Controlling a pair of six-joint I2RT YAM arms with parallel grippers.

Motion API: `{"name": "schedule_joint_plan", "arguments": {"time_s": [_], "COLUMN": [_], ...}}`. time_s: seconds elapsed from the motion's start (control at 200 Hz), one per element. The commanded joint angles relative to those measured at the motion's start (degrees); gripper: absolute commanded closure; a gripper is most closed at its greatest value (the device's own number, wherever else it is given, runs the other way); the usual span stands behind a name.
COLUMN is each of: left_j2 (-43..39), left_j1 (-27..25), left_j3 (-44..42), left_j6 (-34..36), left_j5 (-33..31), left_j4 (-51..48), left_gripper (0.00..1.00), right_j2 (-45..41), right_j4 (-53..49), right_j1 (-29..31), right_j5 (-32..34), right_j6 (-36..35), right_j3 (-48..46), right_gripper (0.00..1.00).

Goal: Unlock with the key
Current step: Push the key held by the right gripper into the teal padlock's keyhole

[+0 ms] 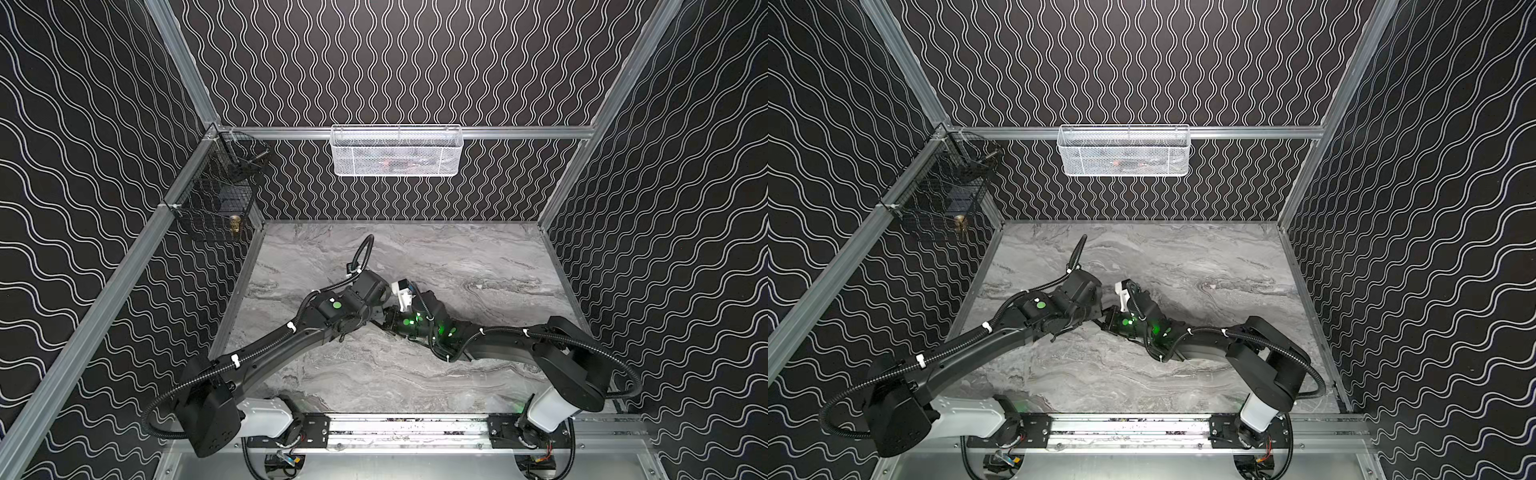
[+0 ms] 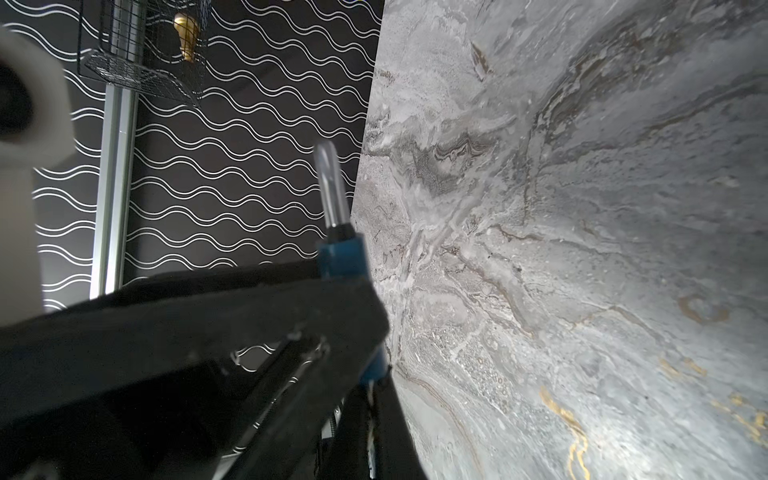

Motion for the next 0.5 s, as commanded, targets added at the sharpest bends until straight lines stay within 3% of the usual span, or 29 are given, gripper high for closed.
{"name": "schedule_joint_plan", "arguments": {"time_s": [0.0,0.425,0.495], "left_j2": [-0.58,0.19,0.23], "left_j1": [-0.83,-0.97,-0.8], "left_j3": [-0.52,1.2,1.27], "left_j6": [-1.51,-1.03,-1.32], "left_j5": [3.9,2.46,2.0], "left_j4": [-0.83,-0.06,0.73], "left_gripper": [0.91,0.91,0.92], "right_j2": [-1.79,-4.09,-4.78], "right_j4": [4.69,1.05,-0.01], "right_j1": [-0.08,0.13,0.78], "right_j5": [4.92,5.3,5.62], "right_j6": [-2.29,-5.92,-6.94], "right_j3": [-0.15,-0.43,-0.59], "right_gripper": [1.0,1.0,0.96]}}
